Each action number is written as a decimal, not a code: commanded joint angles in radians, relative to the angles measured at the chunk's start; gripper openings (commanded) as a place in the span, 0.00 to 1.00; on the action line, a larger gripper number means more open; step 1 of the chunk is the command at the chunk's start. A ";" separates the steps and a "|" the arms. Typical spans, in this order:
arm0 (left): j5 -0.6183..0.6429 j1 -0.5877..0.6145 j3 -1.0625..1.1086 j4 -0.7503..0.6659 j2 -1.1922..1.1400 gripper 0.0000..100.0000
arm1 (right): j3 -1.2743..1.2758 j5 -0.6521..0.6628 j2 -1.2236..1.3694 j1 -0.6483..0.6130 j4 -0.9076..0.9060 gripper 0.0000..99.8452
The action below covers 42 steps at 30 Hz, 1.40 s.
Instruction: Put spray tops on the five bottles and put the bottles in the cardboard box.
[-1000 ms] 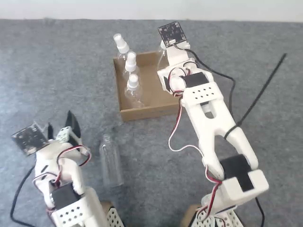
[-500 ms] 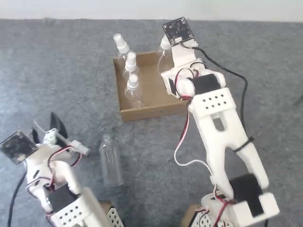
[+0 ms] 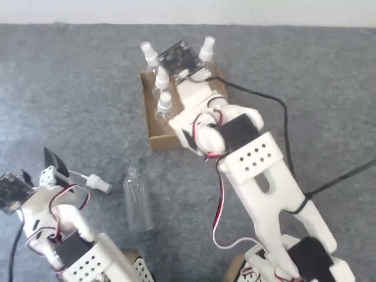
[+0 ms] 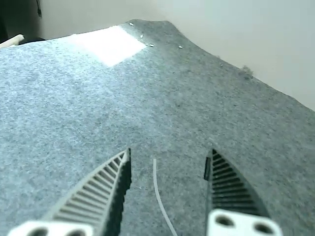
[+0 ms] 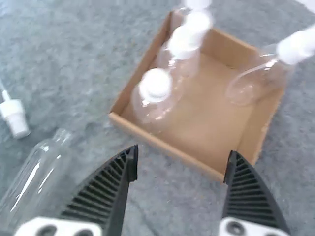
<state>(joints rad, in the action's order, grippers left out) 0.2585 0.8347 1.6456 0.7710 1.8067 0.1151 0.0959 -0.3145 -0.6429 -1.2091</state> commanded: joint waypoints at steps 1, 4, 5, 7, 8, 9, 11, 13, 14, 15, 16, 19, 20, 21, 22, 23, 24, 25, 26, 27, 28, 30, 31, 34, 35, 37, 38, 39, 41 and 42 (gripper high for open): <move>0.002 0.049 -0.042 -0.048 0.015 0.23 | -0.012 -0.009 -0.074 -0.061 -0.050 0.24; 0.002 0.114 -0.027 -0.101 0.015 0.23 | -0.012 -0.011 -0.094 -0.099 -0.090 0.24; 0.003 0.137 -0.024 -0.114 0.015 0.23 | -0.012 -0.011 -0.101 -0.111 -0.105 0.24; 0.011 0.170 -0.021 -0.129 0.015 0.23 | -0.012 -0.017 -0.113 -0.134 -0.140 0.24; 0.025 0.186 -0.019 -0.129 0.015 0.23 | -0.012 -0.041 -0.116 -0.150 -0.153 0.24; 0.032 0.198 -0.018 -0.129 0.015 0.23 | -0.012 -0.083 -0.117 -0.168 -0.159 0.24; 0.035 0.221 -0.007 -0.130 0.015 0.23 | -0.012 -0.183 -0.113 -0.216 -0.154 0.24; 0.035 0.241 -0.002 -0.130 0.015 0.23 | -0.011 -0.282 -0.108 -0.272 -0.147 0.24; 0.035 0.249 0.002 -0.130 0.015 0.23 | -0.003 -0.325 -0.108 -0.303 -0.136 0.24; 0.035 0.256 0.007 -0.132 0.015 0.23 | 0.012 -0.365 -0.110 -0.334 -0.119 0.24; 0.035 0.259 0.010 -0.132 0.015 0.23 | 0.031 -0.402 -0.110 -0.358 -0.096 0.24; 0.035 0.267 0.012 -0.132 0.015 0.23 | 0.126 -0.473 -0.108 -0.420 0.005 0.24; 0.035 0.267 0.012 -0.132 0.015 0.23 | 0.166 -0.477 -0.108 -0.437 0.053 0.24; 0.035 0.267 0.012 -0.132 0.015 0.23 | 0.201 -0.477 -0.110 -0.450 0.090 0.24; 0.035 0.267 0.012 -0.132 0.015 0.23 | 0.230 -0.477 -0.110 -0.461 0.125 0.24; 0.035 0.270 0.012 -0.132 0.015 0.23 | 0.252 -0.477 -0.110 -0.470 0.154 0.24; 0.037 0.281 0.012 -0.132 0.015 0.23 | 0.269 -0.477 -0.108 -0.478 0.176 0.24; 0.037 0.293 0.012 -0.135 0.015 0.23 | 0.279 -0.477 -0.108 -0.479 0.193 0.24; 0.037 0.307 0.013 -0.147 0.015 0.23 | 0.285 -0.477 -0.108 -0.479 0.205 0.24; 0.037 0.319 0.016 -0.157 0.015 0.23 | 0.285 -0.479 -0.108 -0.479 0.206 0.24; 0.038 0.325 0.019 -0.161 0.015 0.23 | 0.285 -0.479 -0.108 -0.479 0.209 0.24; 0.054 0.327 0.021 -0.161 0.015 0.23 | 0.288 -0.479 -0.107 -0.479 0.214 0.24; 0.066 0.328 0.021 -0.161 0.015 0.23 | 0.288 -0.480 -0.105 -0.479 0.216 0.24; 0.071 0.328 0.021 -0.161 0.015 0.23 | 0.282 -0.480 -0.068 -0.479 0.219 0.24; 0.071 0.328 0.021 -0.161 0.015 0.23 | 0.282 -0.480 -0.045 -0.479 0.239 0.24; 0.071 0.328 0.021 -0.161 0.015 0.23 | 0.282 -0.489 0.005 -0.479 0.268 0.24; 0.071 0.328 0.021 -0.161 0.015 0.23 | 0.276 -0.509 0.031 -0.479 0.275 0.24; 0.071 0.328 0.021 -0.161 0.015 0.23 | 0.258 -0.537 0.058 -0.478 0.274 0.24; 0.071 0.328 0.021 -0.161 0.015 0.23 | 0.215 -0.588 0.108 -0.476 0.254 0.24; 0.071 0.328 0.021 -0.161 0.015 0.23 | 0.193 -0.605 0.136 -0.476 0.243 0.24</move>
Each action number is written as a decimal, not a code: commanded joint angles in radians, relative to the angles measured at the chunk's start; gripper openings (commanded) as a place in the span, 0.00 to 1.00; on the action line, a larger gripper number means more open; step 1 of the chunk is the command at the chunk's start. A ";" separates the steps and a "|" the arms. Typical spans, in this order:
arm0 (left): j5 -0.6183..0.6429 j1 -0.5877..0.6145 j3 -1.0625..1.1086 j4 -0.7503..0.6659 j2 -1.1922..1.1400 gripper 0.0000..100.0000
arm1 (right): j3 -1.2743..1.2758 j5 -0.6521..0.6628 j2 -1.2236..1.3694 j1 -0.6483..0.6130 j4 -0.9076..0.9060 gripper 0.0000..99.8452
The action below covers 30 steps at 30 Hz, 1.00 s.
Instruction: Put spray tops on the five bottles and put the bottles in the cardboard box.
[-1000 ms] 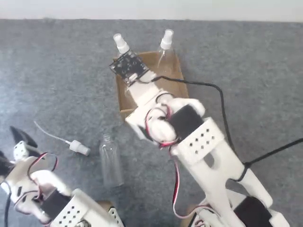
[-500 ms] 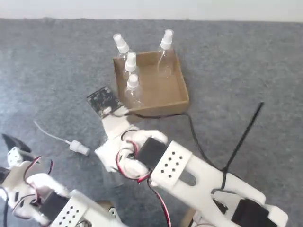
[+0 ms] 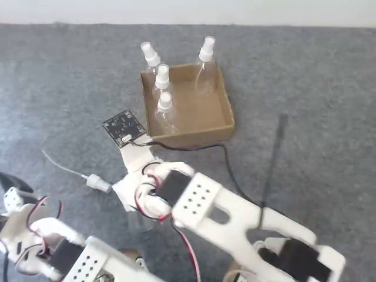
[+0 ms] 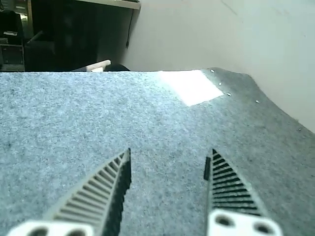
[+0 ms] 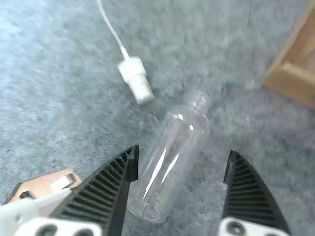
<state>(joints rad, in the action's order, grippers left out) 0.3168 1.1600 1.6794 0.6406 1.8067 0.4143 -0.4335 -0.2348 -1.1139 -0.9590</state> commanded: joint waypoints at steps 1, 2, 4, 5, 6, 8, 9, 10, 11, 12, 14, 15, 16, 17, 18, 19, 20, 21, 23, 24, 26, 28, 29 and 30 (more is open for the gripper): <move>0.012 0.003 -0.013 -0.031 0.015 0.23 | -0.124 -0.087 0.085 -0.005 -0.016 0.24; 0.012 0.003 -0.013 -0.031 0.015 0.23 | -0.140 -0.095 0.113 -0.007 -0.016 0.24; 0.012 0.000 -0.013 -0.031 0.015 0.23 | -0.166 -0.101 0.173 -0.008 -0.013 0.24; 0.012 0.000 -0.012 -0.031 0.015 0.23 | -0.181 -0.101 0.200 -0.008 -0.012 0.24; 0.012 0.000 -0.012 -0.031 0.015 0.23 | -0.198 -0.101 0.228 -0.008 -0.013 0.24; 0.012 -0.002 -0.012 -0.031 0.015 0.23 | -0.232 -0.101 0.277 -0.008 -0.016 0.23; 0.012 -0.002 -0.012 -0.031 0.015 0.23 | -0.245 -0.101 0.298 -0.008 -0.016 0.23; 0.012 -0.002 -0.012 -0.031 0.015 0.23 | -0.256 -0.101 0.318 -0.008 -0.016 0.23; 0.012 -0.002 -0.012 -0.031 0.015 0.23 | -0.265 -0.101 0.338 -0.008 -0.016 0.23; 0.012 -0.002 -0.012 -0.031 0.015 0.23 | -0.275 -0.101 0.357 -0.008 -0.016 0.23; 0.012 -0.002 -0.012 -0.031 0.015 0.23 | -0.287 -0.101 0.384 -0.007 -0.016 0.23; 0.012 -0.002 -0.012 -0.031 0.015 0.23 | -0.292 -0.101 0.395 -0.007 -0.016 0.23; 0.012 -0.002 -0.012 -0.031 0.015 0.23 | -0.292 -0.101 0.403 -0.007 -0.016 0.23; 0.012 -0.002 -0.012 -0.031 0.015 0.23 | -0.292 -0.100 0.410 -0.007 -0.016 0.23; 0.012 -0.003 -0.012 -0.031 0.015 0.23 | -0.292 -0.100 0.418 -0.007 -0.016 0.23; 0.012 -0.003 -0.012 -0.031 0.015 0.23 | -0.292 -0.098 0.426 -0.007 -0.016 0.23; 0.012 -0.003 -0.012 -0.031 0.015 0.23 | -0.292 -0.098 0.429 -0.007 -0.016 0.23; 0.012 -0.003 -0.012 -0.031 0.015 0.23 | -0.292 -0.097 0.433 -0.007 -0.016 0.23; 0.012 -0.003 -0.012 -0.031 0.015 0.23 | -0.292 -0.095 0.443 -0.007 -0.016 0.23; 0.012 -0.003 -0.012 -0.031 0.015 0.23 | -0.292 -0.095 0.446 -0.007 -0.016 0.23; 0.012 -0.003 -0.012 -0.031 0.015 0.23 | -0.292 -0.095 0.453 -0.007 -0.018 0.23; 0.012 -0.003 -0.010 -0.031 0.015 0.23 | -0.296 -0.095 0.463 -0.007 -0.036 0.23; 0.012 -0.003 -0.010 -0.031 0.015 0.23 | -0.305 -0.095 0.467 -0.008 -0.054 0.23; 0.012 -0.003 -0.010 -0.031 0.015 0.23 | -0.319 -0.095 0.473 -0.008 -0.079 0.23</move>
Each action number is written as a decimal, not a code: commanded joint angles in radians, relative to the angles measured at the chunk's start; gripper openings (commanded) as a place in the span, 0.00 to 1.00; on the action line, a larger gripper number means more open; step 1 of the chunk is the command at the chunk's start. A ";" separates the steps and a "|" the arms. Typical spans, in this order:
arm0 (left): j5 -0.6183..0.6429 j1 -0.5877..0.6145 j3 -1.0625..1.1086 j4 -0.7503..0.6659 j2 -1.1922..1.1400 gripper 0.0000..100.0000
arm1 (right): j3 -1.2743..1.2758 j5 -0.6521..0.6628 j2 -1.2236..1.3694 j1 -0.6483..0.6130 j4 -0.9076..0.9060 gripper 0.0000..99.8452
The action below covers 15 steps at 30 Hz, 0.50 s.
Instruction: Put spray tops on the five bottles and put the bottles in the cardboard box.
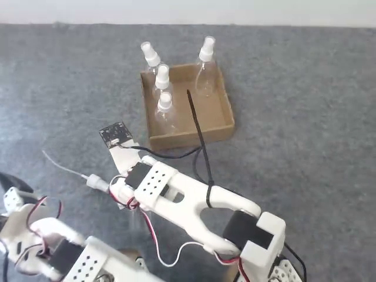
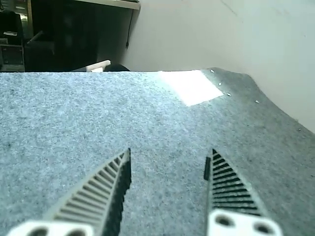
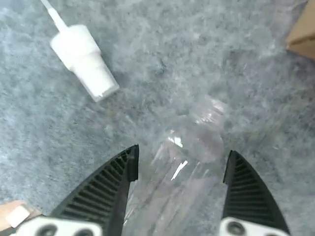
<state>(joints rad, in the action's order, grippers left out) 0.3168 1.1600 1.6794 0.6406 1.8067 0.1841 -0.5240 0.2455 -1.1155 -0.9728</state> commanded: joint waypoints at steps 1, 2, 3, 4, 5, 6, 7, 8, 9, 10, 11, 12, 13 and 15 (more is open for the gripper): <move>0.012 -0.003 -0.010 -0.031 0.015 0.23 | -0.106 -0.005 0.001 -0.007 -0.091 0.23; 0.012 -0.003 -0.010 -0.031 0.015 0.23 | -0.126 -0.005 0.008 -0.005 -0.120 0.23; 0.012 -0.003 -0.010 -0.031 0.015 0.23 | -0.144 -0.005 0.016 -0.004 -0.147 0.23; 0.012 -0.003 -0.010 -0.031 0.015 0.23 | -0.164 -0.005 0.024 -0.002 -0.173 0.23; 0.012 -0.005 -0.010 -0.031 0.015 0.23 | -0.180 -0.005 0.031 -0.002 -0.194 0.23; 0.012 -0.005 -0.010 -0.031 0.015 0.23 | -0.192 -0.005 0.039 -0.002 -0.213 0.23; 0.012 -0.005 -0.010 -0.031 0.015 0.23 | -0.199 -0.003 0.042 -0.002 -0.226 0.23; 0.012 -0.005 -0.010 -0.031 0.015 0.23 | -0.203 -0.003 0.044 -0.002 -0.234 0.23; 0.012 -0.005 -0.010 -0.031 0.015 0.23 | -0.203 0.002 0.044 -0.002 -0.236 0.23; 0.012 -0.005 -0.010 -0.031 0.015 0.23 | -0.203 0.018 0.044 -0.002 -0.237 0.23; 0.012 -0.005 -0.010 -0.031 0.015 0.23 | -0.203 0.040 0.044 -0.002 -0.237 0.23; 0.012 -0.005 -0.010 -0.031 0.015 0.23 | -0.201 0.058 0.044 -0.002 -0.239 0.22; 0.012 -0.005 -0.010 -0.031 0.015 0.23 | -0.201 0.072 0.044 -0.002 -0.239 0.20; 0.012 -0.005 -0.010 -0.031 0.015 0.23 | -0.201 0.101 0.045 -0.002 -0.236 0.15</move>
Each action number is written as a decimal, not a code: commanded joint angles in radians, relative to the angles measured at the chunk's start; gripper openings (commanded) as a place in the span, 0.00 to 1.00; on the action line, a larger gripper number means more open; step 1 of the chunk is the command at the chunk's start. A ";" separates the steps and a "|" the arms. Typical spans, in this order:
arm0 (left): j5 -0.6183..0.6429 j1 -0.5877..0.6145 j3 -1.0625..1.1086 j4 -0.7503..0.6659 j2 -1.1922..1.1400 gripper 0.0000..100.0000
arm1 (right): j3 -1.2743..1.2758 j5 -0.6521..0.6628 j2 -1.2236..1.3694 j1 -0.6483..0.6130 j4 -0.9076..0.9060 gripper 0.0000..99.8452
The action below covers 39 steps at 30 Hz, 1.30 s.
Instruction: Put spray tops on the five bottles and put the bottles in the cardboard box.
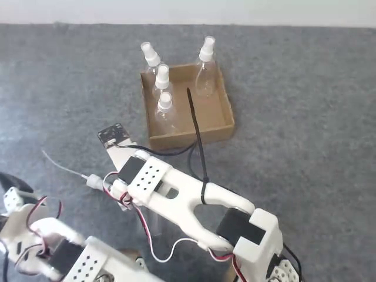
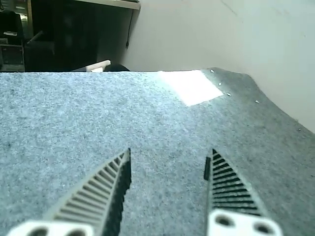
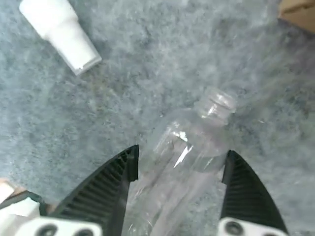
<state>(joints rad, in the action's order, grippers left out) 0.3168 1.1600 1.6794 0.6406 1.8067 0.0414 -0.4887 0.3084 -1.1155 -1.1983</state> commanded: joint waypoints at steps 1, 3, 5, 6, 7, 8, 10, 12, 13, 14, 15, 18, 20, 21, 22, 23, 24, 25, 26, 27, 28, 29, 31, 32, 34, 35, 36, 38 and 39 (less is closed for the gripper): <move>0.012 -0.005 -0.010 -0.029 0.015 0.23 | -0.058 0.081 -0.016 -0.002 -0.008 0.14; 0.012 -0.005 -0.010 -0.029 0.015 0.23 | -0.058 0.110 -0.016 -0.002 -0.007 0.11; 0.012 -0.005 -0.010 -0.029 0.015 0.23 | -0.058 0.137 -0.019 -0.001 -0.012 0.11; 0.012 -0.005 -0.010 -0.029 0.015 0.23 | -0.058 0.153 -0.019 0.007 -0.013 0.11; 0.012 -0.005 -0.010 -0.029 0.015 0.23 | -0.058 0.176 -0.021 0.016 -0.013 0.11; 0.012 -0.005 -0.010 -0.029 0.015 0.23 | -0.058 0.210 -0.021 0.025 -0.013 0.11; 0.012 -0.005 -0.010 -0.029 0.015 0.23 | -0.057 0.295 -0.021 0.054 -0.013 0.11; 0.012 -0.005 -0.010 -0.029 0.015 0.23 | -0.057 0.376 -0.021 0.081 -0.013 0.11; 0.012 -0.005 -0.010 -0.029 0.015 0.23 | -0.057 0.408 -0.021 0.090 -0.013 0.11; 0.012 -0.005 -0.010 -0.029 0.015 0.23 | -0.057 0.436 -0.021 0.097 -0.013 0.11; 0.012 -0.005 -0.010 -0.029 0.015 0.23 | -0.057 0.459 -0.021 0.101 -0.018 0.11; 0.012 -0.005 -0.010 -0.029 0.015 0.23 | -0.060 0.520 -0.022 0.094 -0.058 0.11; 0.012 -0.005 -0.010 -0.029 0.015 0.23 | -0.060 0.559 -0.022 0.094 -0.070 0.11; 0.012 -0.005 -0.010 -0.029 0.015 0.23 | -0.060 0.575 -0.022 0.096 -0.068 0.11; 0.012 -0.005 -0.010 -0.029 0.015 0.23 | -0.060 0.594 -0.022 0.101 -0.068 0.11; 0.012 -0.005 -0.010 -0.029 0.015 0.23 | -0.060 0.614 -0.022 0.101 -0.067 0.11; 0.012 -0.005 -0.010 -0.029 0.015 0.23 | -0.060 0.637 -0.022 0.101 -0.065 0.11; 0.012 -0.005 -0.010 -0.029 0.015 0.23 | -0.060 0.663 -0.022 0.101 -0.065 0.11; 0.012 -0.005 -0.010 -0.029 0.015 0.23 | -0.060 0.689 -0.022 0.099 -0.067 0.11; 0.012 -0.005 -0.010 -0.029 0.015 0.23 | -0.060 0.713 -0.022 0.096 -0.068 0.11; 0.012 -0.005 -0.010 -0.029 0.015 0.23 | -0.061 0.736 -0.022 0.096 -0.068 0.11; 0.012 -0.005 -0.010 -0.029 0.015 0.23 | -0.061 0.753 -0.022 0.096 -0.065 0.11; 0.012 -0.005 -0.010 -0.029 0.015 0.23 | -0.061 0.770 -0.022 0.099 -0.062 0.13; 0.012 -0.005 -0.010 -0.029 0.015 0.23 | -0.061 0.772 -0.019 0.099 -0.062 0.16; 0.012 -0.005 -0.010 -0.029 0.015 0.23 | -0.061 0.772 -0.013 0.097 -0.071 0.22; 0.012 -0.005 -0.010 -0.029 0.015 0.23 | -0.060 0.772 -0.013 0.096 -0.071 0.23; 0.012 -0.005 -0.010 -0.029 0.015 0.23 | -0.060 0.770 -0.013 0.096 -0.071 0.22; 0.012 -0.005 -0.010 -0.029 0.015 0.23 | -0.063 0.736 -0.016 0.096 -0.067 0.21; 0.012 -0.005 -0.010 -0.029 0.015 0.23 | -0.063 0.712 -0.018 0.096 -0.065 0.21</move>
<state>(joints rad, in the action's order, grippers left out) 0.3168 1.1600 1.6794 0.6406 1.8067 0.0384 0.2647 0.3084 -1.0372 -1.2582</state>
